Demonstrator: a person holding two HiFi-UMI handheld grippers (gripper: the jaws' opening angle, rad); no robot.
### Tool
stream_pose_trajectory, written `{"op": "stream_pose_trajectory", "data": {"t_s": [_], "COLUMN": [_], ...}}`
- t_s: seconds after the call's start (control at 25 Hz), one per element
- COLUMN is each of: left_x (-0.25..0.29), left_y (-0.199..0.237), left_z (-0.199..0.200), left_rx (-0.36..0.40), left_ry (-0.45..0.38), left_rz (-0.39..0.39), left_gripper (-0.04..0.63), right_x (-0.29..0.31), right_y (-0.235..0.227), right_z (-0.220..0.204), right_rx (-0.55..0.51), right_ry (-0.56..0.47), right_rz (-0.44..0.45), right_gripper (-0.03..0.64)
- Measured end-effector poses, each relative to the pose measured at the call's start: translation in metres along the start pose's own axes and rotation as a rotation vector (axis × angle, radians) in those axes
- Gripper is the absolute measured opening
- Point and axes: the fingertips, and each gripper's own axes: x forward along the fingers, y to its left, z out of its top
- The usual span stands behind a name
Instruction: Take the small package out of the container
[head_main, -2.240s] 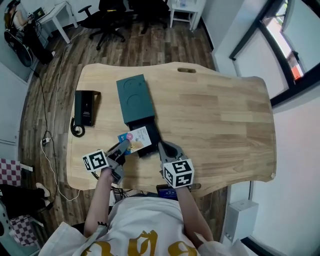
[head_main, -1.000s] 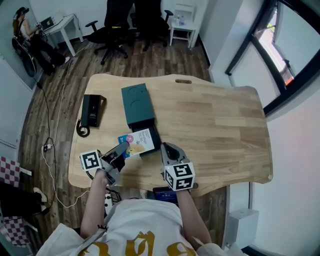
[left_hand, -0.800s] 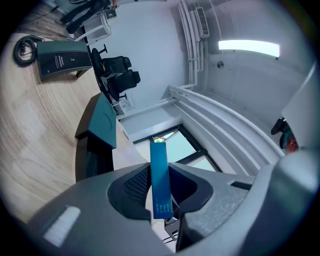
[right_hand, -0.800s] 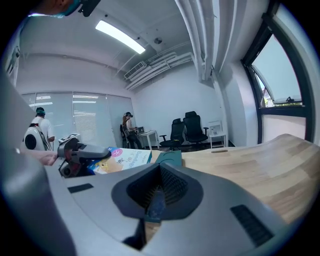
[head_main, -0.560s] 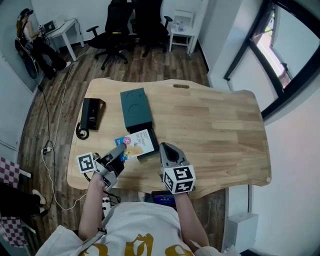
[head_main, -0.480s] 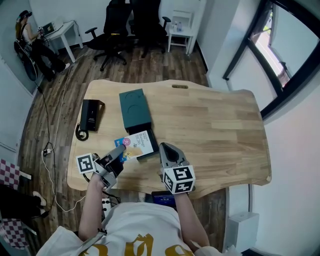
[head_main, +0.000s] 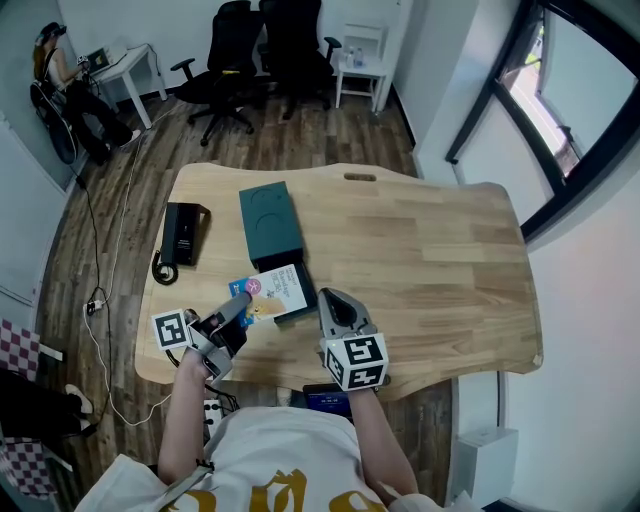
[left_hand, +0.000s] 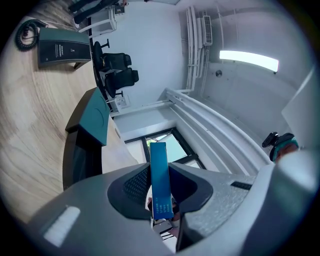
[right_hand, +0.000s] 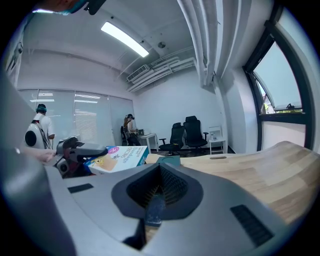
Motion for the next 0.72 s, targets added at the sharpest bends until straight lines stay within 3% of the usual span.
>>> {"op": "stream_pose_trajectory", "data": {"t_s": [0.72], "left_x": [-0.0011], "left_y": [0.0027], "left_z": [-0.002], "left_rx": [-0.015], "left_ry": [0.024], "left_rz": [-0.007], "left_gripper": [0.091], "right_x": [0.0013], "right_y": [0.005], "right_z": [-0.0003], "right_rx": [-0.007], "right_ry": [0.005], "right_rz": [-0.01], "right_gripper": [0.003]}}
